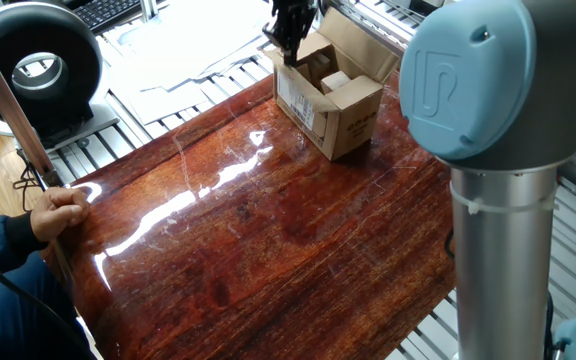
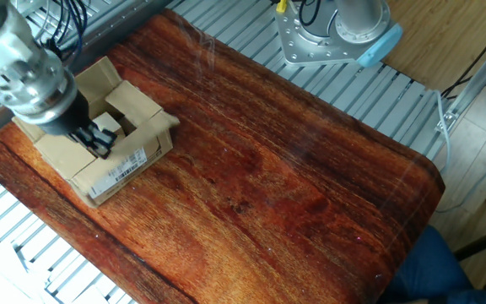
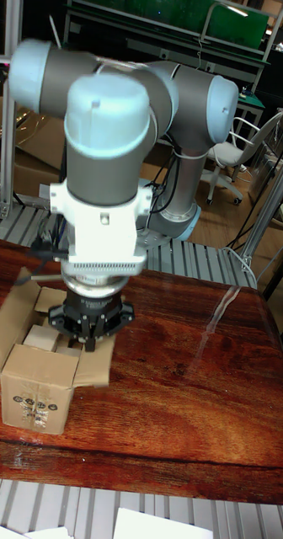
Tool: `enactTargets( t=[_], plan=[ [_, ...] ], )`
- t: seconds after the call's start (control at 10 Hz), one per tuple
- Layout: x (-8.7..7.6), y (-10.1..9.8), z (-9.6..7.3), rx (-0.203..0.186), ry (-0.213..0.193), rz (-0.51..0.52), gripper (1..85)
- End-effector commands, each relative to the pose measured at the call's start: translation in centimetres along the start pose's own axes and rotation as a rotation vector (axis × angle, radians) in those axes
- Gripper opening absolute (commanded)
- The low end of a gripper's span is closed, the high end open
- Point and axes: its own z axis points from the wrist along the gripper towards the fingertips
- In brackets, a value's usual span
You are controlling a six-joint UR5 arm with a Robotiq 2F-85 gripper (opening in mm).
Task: Open a box
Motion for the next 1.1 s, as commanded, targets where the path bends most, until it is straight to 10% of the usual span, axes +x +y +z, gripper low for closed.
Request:
enactTargets(
  t=[0.0,0.5,1.0],
  plan=[
    [1.5,-1.4,-2.2,0.021,0.012,-0.022,1.0],
    [4.7,-6.7,-0.9,0.082,0.062,0.004,1.0],
    [1.9,-5.7,2.5,0.026,-0.005,0.003,1.0]
  ],
)
